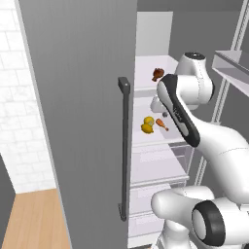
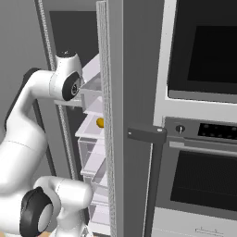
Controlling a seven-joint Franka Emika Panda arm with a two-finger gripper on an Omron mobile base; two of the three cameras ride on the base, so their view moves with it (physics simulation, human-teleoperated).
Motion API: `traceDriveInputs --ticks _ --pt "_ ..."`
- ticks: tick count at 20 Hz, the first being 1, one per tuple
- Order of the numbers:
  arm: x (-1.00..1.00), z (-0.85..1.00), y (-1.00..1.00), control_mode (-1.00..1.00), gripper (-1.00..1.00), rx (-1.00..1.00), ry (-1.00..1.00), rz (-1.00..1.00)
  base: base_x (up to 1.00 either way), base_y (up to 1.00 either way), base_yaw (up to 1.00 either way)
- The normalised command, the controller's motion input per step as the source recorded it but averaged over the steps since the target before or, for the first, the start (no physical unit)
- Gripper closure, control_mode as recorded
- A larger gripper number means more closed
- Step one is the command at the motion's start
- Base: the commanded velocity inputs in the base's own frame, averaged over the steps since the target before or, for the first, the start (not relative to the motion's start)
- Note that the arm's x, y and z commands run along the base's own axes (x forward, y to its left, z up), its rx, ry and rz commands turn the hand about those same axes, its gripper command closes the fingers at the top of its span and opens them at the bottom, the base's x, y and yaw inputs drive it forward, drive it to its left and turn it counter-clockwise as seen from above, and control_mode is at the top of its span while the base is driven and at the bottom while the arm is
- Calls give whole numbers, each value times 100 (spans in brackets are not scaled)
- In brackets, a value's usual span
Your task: Place one lemon and one chicken drumstick in each tupperware on the nearby counter, to pack two identical lunches.
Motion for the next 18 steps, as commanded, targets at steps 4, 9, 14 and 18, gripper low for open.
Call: traceDriveInputs --ticks 4,9,14,18 --pt "-19 0 0 -100 -100 0 -4 0 0 0 0" --pt "-22 -1 -1 -100 -100 0 -5 -1 0 0 0" --pt "-20 1 4 -100 -100 -4 -16 0 0 0 0" --pt "-2 29 0 -100 -100 0 -45 0 0 0 0"
